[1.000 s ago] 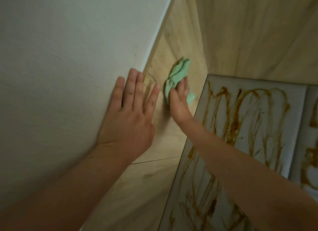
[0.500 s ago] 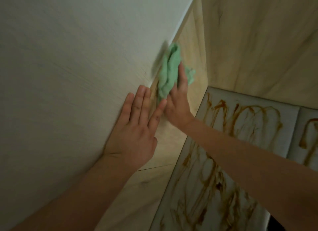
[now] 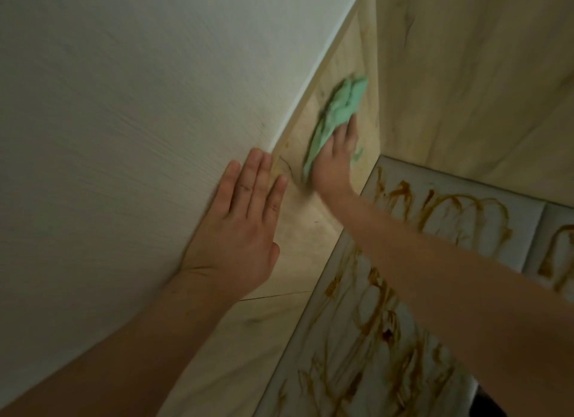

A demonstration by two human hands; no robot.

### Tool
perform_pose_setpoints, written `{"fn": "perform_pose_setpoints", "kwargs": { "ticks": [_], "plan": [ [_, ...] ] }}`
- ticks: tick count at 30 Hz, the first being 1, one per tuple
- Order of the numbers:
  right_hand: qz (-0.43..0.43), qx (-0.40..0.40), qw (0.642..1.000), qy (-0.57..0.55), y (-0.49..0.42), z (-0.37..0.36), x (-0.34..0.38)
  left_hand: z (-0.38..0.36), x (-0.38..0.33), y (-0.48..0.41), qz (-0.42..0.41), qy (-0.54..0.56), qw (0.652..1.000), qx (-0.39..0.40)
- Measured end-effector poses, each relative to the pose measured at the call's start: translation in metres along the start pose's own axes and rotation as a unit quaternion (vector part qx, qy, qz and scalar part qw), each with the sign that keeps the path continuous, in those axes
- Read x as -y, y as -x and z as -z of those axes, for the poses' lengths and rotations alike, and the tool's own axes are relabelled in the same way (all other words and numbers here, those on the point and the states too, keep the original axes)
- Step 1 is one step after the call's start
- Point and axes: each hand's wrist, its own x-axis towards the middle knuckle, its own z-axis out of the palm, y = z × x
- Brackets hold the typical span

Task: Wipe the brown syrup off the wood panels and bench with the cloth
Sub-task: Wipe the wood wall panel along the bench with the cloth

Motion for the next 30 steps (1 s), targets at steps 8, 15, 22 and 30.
{"fn": "perform_pose_setpoints", "kwargs": {
  "ticks": [8,15,22,30],
  "plan": [
    [0.268,0.098,0.948,0.14,0.015,0.02,-0.014,-0.002,0.001,-0.002,-0.004,0.003,1.0,0.001],
    [-0.099,-0.028,0.986,0.131,-0.11,0.01,0.014,-0.002,-0.001,-0.002,-0.004,-0.005,1.0,0.004],
    [-0.196,0.169,0.965,0.047,0.102,0.023,-0.009,0.005,0.0,-0.002,-0.008,-0.017,1.0,0.007],
    [-0.019,0.11,0.987,0.117,0.042,0.034,0.012,0.031,0.007,-0.037,-0.032,0.006,0.998,-0.052]
  ]
}}
